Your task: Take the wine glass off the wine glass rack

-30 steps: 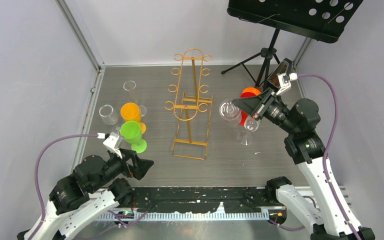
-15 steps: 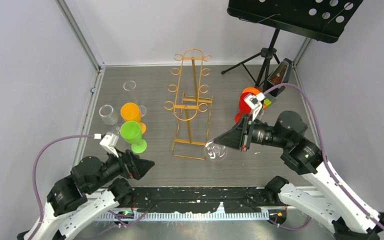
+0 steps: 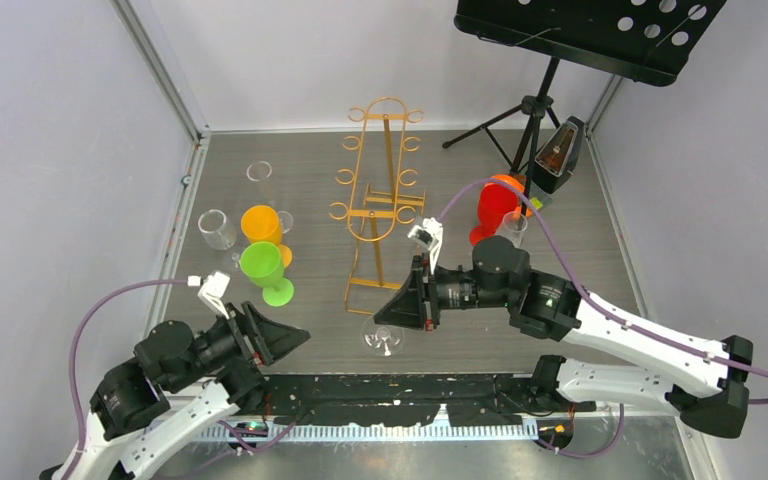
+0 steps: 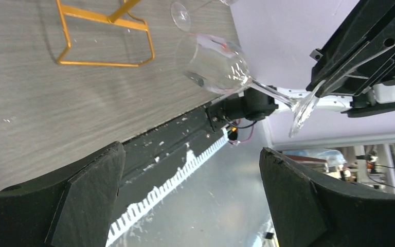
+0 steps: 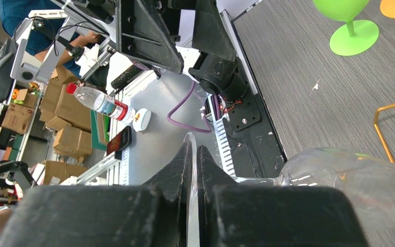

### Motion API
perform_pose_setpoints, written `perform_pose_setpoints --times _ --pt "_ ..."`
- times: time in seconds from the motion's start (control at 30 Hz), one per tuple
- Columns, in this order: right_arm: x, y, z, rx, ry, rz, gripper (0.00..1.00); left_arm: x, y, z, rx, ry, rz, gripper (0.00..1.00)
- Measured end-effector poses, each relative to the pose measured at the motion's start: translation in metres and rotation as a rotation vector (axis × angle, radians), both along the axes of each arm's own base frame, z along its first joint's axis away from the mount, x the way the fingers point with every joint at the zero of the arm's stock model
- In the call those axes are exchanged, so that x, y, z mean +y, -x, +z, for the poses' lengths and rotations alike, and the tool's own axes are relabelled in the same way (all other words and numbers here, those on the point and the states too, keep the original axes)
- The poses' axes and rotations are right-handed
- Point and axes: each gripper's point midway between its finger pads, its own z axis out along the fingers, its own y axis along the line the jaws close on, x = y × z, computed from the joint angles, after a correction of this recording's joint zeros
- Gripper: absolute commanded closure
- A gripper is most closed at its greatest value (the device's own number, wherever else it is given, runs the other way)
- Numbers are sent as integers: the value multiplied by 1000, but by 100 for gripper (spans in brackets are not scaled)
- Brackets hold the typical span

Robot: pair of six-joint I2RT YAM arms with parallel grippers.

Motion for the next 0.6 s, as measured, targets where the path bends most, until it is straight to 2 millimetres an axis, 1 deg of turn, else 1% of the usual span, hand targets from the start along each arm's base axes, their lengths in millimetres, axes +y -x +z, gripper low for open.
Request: perform_pose_setpoints --times 0.1,0.27,0.47,0.57,0.6 --pt "12 2 -1 -26 -9 17 94 -1 4 -3 51 58 7 0" --pt "32 8 -4 -78 -26 55 94 -7 7 -21 170 138 33 1" --pt "52 20 -14 -136 -10 117 94 -19 1 -40 331 195 87 0" --pt "57 23 -13 -173 -21 138 94 -26 -5 -53 407 227 117 1" --pt "59 24 -11 -186 -30 143 94 -29 -7 -61 441 232 132 0"
